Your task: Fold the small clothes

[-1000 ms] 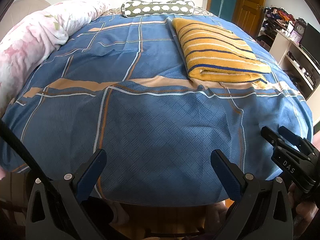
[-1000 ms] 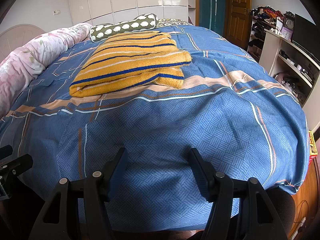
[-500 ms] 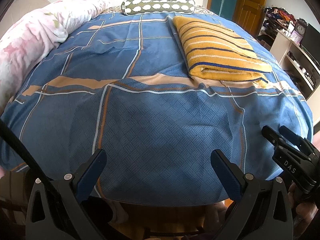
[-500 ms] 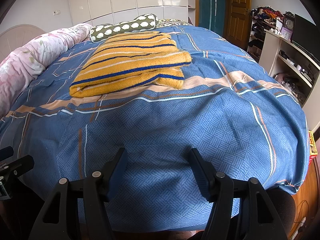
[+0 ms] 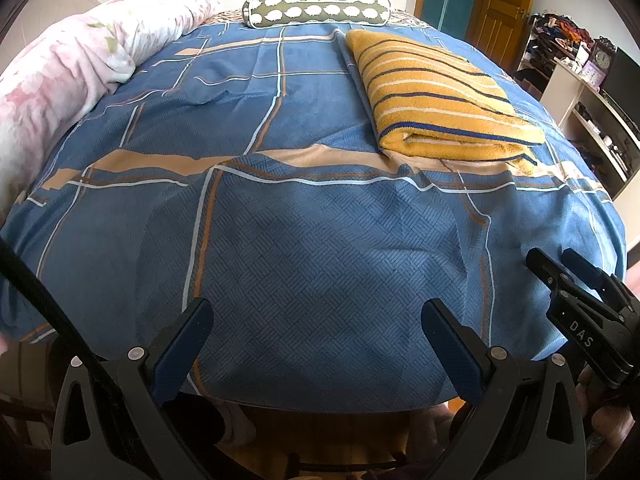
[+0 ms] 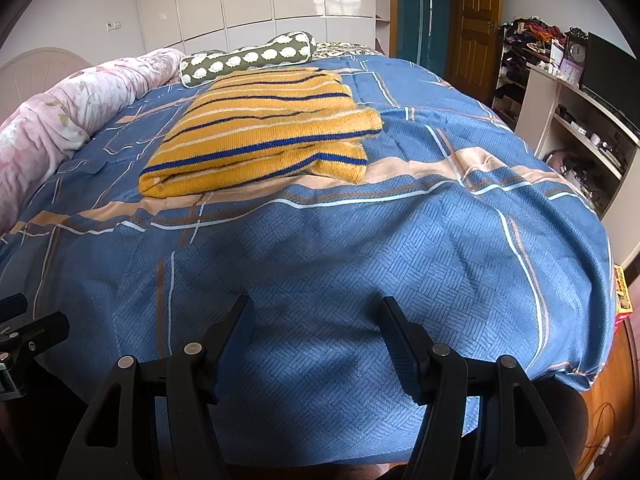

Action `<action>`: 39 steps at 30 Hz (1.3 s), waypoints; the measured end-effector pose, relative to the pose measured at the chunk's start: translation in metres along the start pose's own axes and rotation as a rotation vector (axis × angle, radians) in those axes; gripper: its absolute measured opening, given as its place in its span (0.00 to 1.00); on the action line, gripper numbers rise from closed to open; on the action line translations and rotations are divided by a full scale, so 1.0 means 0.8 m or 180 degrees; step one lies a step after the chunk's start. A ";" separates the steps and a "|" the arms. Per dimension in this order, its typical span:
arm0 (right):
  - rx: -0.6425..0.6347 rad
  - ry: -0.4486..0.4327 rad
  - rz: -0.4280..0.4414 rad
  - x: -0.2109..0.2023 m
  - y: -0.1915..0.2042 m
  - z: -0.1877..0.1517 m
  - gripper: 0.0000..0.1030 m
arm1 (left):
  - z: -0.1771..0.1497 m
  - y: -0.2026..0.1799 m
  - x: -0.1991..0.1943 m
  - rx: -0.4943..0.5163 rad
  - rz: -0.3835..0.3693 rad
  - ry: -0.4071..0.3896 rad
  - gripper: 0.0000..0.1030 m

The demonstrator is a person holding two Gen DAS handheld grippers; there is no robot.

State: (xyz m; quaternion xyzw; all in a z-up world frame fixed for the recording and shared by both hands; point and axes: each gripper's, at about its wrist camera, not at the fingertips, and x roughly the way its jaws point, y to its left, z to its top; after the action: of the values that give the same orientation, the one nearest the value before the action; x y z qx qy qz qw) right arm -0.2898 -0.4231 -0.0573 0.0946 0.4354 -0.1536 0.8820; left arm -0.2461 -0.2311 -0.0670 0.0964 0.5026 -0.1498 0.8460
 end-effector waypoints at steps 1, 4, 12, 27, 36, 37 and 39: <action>-0.0010 -0.0006 -0.0009 0.001 0.000 0.001 0.66 | 0.000 0.000 0.001 0.0002 -0.0002 0.0004 1.00; -0.0032 -0.0015 -0.0024 0.000 0.003 -0.001 0.66 | 0.000 0.000 0.002 0.0005 -0.0004 0.0012 1.00; -0.0065 -0.0039 -0.0060 0.001 0.005 -0.002 0.66 | 0.000 0.000 0.002 0.0005 -0.0011 0.0016 1.00; -0.0206 -0.0129 -0.0452 -0.002 0.004 -0.002 0.66 | -0.001 0.004 0.005 -0.0027 -0.0036 0.0023 1.00; -0.0335 -0.0223 -0.0547 -0.009 0.008 -0.003 0.68 | -0.002 0.000 0.004 0.0007 -0.0030 0.0042 1.00; -0.0326 -0.0225 -0.0549 -0.009 0.007 -0.003 0.68 | -0.002 0.000 0.004 0.0007 -0.0025 0.0041 1.00; -0.0315 -0.0232 -0.0545 -0.009 0.006 -0.003 0.68 | -0.002 0.001 0.004 0.0000 -0.0005 0.0037 1.00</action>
State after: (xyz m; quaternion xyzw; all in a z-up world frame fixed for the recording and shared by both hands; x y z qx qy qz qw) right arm -0.2943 -0.4165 -0.0529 0.0076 0.4166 -0.2100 0.8845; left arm -0.2453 -0.2304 -0.0705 0.0970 0.5075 -0.1499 0.8429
